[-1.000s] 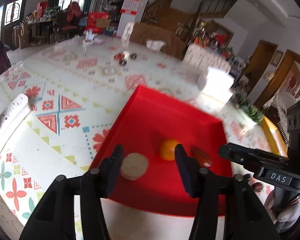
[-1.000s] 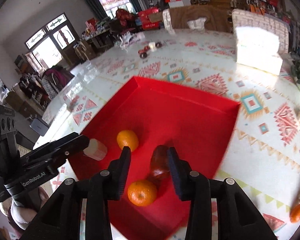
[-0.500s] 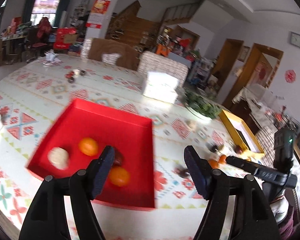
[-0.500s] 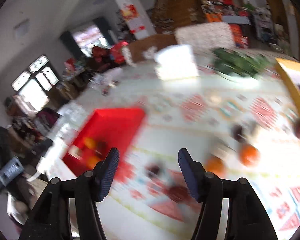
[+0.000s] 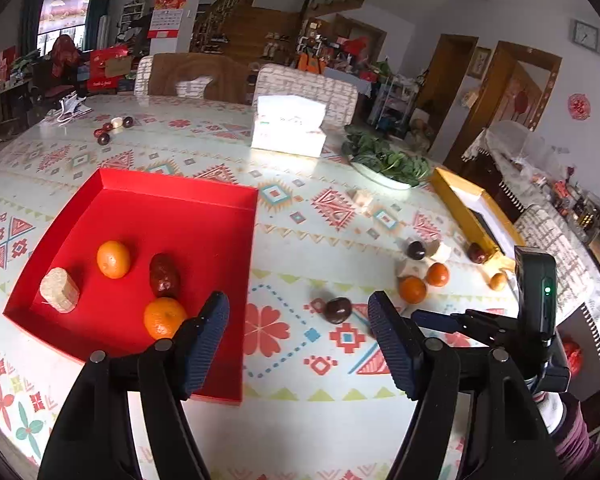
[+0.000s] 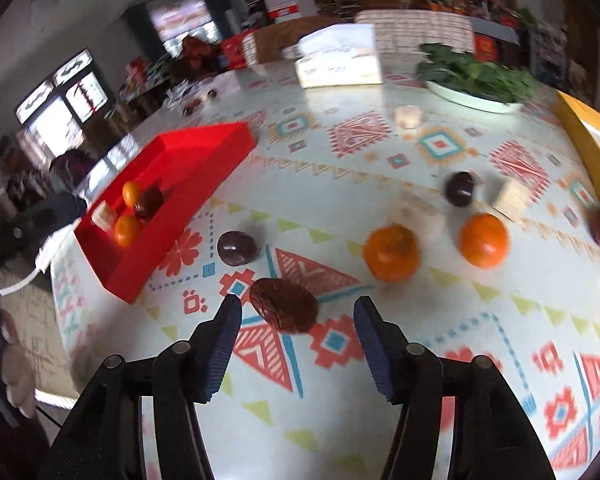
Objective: Organize fruits
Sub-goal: 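Move both tools back over the remaining fruits, then grasp another red date with the right tool while the left grasps a dark plum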
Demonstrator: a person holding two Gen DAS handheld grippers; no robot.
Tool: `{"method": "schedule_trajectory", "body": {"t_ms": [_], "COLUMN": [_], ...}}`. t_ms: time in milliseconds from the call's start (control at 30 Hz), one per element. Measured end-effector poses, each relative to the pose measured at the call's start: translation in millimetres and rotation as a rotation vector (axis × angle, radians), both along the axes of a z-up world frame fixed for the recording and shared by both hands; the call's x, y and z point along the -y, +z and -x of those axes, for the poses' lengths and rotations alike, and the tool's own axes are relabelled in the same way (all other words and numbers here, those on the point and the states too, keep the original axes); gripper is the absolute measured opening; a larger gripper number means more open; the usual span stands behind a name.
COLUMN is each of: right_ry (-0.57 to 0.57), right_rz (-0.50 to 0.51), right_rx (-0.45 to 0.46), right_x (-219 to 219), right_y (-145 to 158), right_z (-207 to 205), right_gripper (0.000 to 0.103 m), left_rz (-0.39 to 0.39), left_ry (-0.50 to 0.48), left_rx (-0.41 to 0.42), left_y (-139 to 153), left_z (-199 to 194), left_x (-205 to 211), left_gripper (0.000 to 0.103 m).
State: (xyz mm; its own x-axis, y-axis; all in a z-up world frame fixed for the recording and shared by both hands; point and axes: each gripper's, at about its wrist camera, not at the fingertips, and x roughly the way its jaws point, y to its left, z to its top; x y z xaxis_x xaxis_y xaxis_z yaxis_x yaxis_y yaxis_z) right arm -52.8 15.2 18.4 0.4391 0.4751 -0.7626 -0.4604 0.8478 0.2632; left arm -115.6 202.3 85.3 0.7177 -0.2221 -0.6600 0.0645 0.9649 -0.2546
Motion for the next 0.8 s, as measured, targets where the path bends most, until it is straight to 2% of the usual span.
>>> {"method": "schedule_trajectory", "body": {"t_ms": [100, 167, 300, 500, 700, 733, 800], "right_ry": [0.033, 0.047, 0.069, 0.016, -0.038, -0.043, -0.053], "right_rz": [0.029, 0.04, 0.06, 0.012, -0.013, -0.016, -0.024], "right_rx": [0.015, 0.014, 0.029, 0.017, -0.002, -0.007, -0.014], "right_x": [-10, -14, -18, 1, 34, 37, 42], "right_y": [-8, -9, -9, -6, -6, -7, -8], "right_z": [-4, -3, 3, 8, 14, 14, 14], "right_gripper": [0.05, 0.038, 0.029, 0.029, 0.029, 0.029, 0.029], "left_rz": [0.004, -0.001, -0.023, -0.093, -0.143, -0.159, -0.192], "left_ry": [0.003, -0.003, -0.051, -0.15, -0.195, -0.197, -0.199], "left_rx": [-0.019, -0.029, -0.051, -0.12, -0.163, -0.165, -0.172], "left_y": [-5, -9, -18, -46, -69, -71, -76], "left_z": [-5, -10, -23, -48, -68, -71, -75], "left_x": [-2, 1, 15, 52, 77, 80, 86], "left_gripper": [0.071, 0.071, 0.071, 0.071, 0.071, 0.069, 0.059]}}
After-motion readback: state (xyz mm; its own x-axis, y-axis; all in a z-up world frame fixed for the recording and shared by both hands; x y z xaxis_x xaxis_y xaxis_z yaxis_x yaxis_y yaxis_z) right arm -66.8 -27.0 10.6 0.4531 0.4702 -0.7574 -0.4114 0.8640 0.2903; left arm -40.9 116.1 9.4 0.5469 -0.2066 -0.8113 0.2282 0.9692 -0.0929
